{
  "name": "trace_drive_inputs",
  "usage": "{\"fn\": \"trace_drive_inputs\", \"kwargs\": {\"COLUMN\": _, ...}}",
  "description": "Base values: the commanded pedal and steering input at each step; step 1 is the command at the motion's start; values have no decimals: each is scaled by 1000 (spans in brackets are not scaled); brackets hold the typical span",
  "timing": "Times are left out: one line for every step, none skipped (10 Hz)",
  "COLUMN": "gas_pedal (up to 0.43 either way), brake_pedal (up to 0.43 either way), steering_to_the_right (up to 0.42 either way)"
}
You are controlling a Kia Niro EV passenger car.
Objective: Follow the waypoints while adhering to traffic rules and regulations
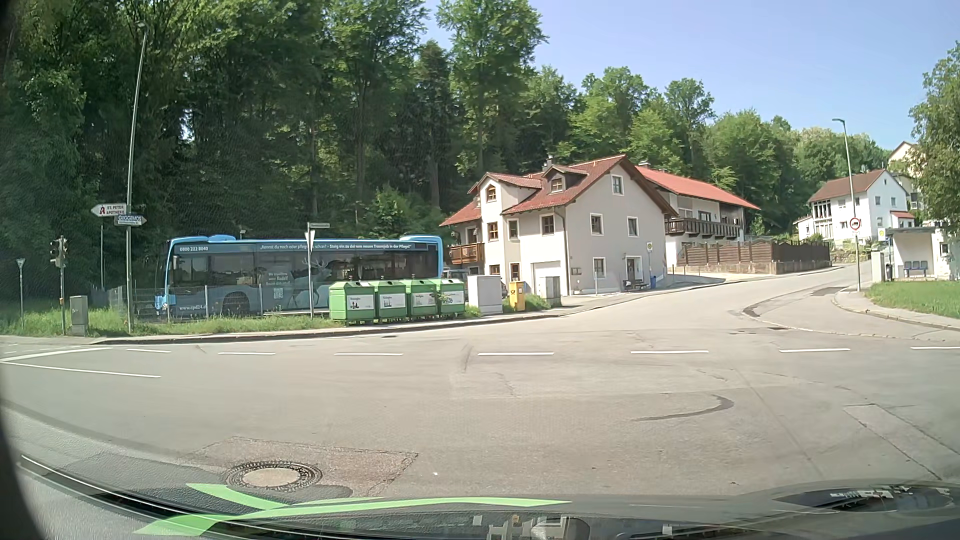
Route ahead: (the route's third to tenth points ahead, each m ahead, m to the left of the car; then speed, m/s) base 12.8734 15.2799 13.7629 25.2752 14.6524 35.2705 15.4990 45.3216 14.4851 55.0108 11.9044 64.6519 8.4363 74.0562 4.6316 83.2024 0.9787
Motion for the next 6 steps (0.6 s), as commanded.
{"fn": "trace_drive_inputs", "kwargs": {"gas_pedal": 0, "brake_pedal": 220, "steering_to_the_right": -173}}
{"fn": "trace_drive_inputs", "kwargs": {"gas_pedal": 0, "brake_pedal": 220, "steering_to_the_right": -173}}
{"fn": "trace_drive_inputs", "kwargs": {"gas_pedal": 0, "brake_pedal": 220, "steering_to_the_right": -171}}
{"fn": "trace_drive_inputs", "kwargs": {"gas_pedal": 0, "brake_pedal": 220, "steering_to_the_right": -167}}
{"fn": "trace_drive_inputs", "kwargs": {"gas_pedal": 0, "brake_pedal": 220, "steering_to_the_right": -165}}
{"fn": "trace_drive_inputs", "kwargs": {"gas_pedal": 0, "brake_pedal": 220, "steering_to_the_right": -165}}
